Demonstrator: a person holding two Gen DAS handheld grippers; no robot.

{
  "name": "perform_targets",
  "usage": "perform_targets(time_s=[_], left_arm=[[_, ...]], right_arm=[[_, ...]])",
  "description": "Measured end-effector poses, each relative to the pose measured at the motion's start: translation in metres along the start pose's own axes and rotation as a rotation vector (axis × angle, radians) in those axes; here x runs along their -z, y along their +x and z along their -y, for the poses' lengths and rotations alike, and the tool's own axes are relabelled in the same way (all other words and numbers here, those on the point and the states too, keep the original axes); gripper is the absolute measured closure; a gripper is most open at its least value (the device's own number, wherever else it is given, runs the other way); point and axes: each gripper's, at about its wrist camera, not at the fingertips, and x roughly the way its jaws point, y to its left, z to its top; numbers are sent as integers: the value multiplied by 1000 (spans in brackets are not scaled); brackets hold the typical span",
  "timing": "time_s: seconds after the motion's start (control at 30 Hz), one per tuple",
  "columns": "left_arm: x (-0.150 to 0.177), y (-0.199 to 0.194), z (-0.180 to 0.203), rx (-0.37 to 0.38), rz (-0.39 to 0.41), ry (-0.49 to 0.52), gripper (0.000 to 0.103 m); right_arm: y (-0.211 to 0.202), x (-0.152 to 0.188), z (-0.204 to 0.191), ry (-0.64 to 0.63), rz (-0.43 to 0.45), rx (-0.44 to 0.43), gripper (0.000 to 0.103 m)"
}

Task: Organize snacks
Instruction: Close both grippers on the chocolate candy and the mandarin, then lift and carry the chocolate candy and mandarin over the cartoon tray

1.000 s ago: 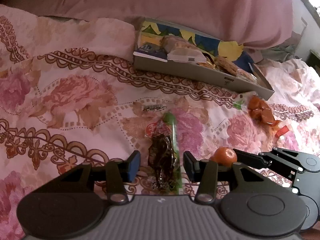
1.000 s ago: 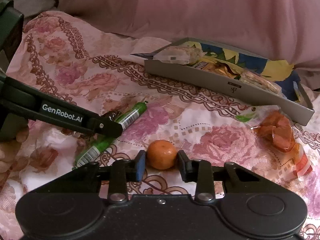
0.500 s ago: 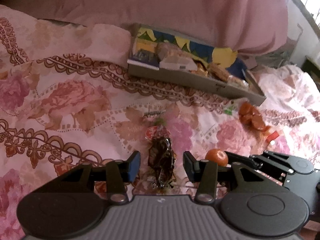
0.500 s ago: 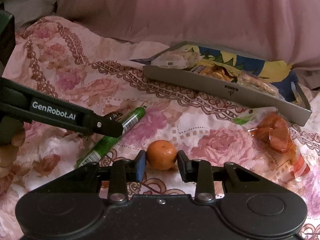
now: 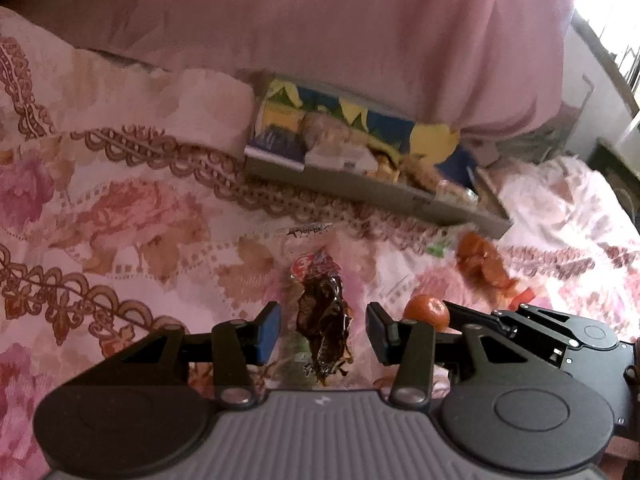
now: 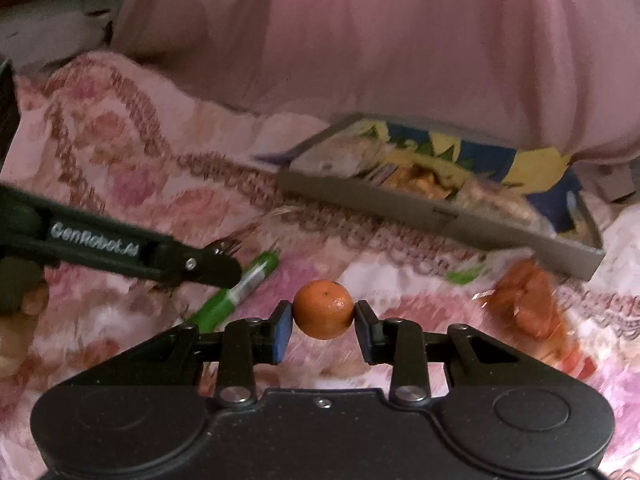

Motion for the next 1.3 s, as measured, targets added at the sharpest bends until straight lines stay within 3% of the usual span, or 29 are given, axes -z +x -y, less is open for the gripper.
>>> perform_targets(time_s=[0.23, 0.33, 0.5, 0.63, 0.8, 0.9, 1.03, 1.17, 1.3], left_arm=[[-4, -17, 10, 91, 96, -5, 53], [-10, -23, 18, 87, 135, -33, 52], [-46, -25, 43, 79, 283, -33, 52], [-82, 0, 55, 82, 336, -12, 52], [-108, 36, 56, 118, 359, -31, 52], [-109, 52, 55, 92, 374, -8, 52], [-111, 71, 46, 78, 358, -44, 52], [-109, 86, 42, 40, 325, -17, 52], [-106, 97, 40, 57, 286, -39, 52]], right_arm=[[-11, -21, 25, 67, 87, 46, 67], [-12, -30, 37, 72, 121, 76, 67], [-9, -54, 61, 94, 190, 128, 67], [0, -67, 80, 99, 231, 171, 67], [21, -75, 96, 133, 251, 191, 67], [37, -80, 101, 162, 242, 184, 67], [57, -82, 100, 154, 215, 176, 67], [72, -82, 97, 139, 182, 176, 67], [78, -78, 91, 117, 159, 181, 67]])
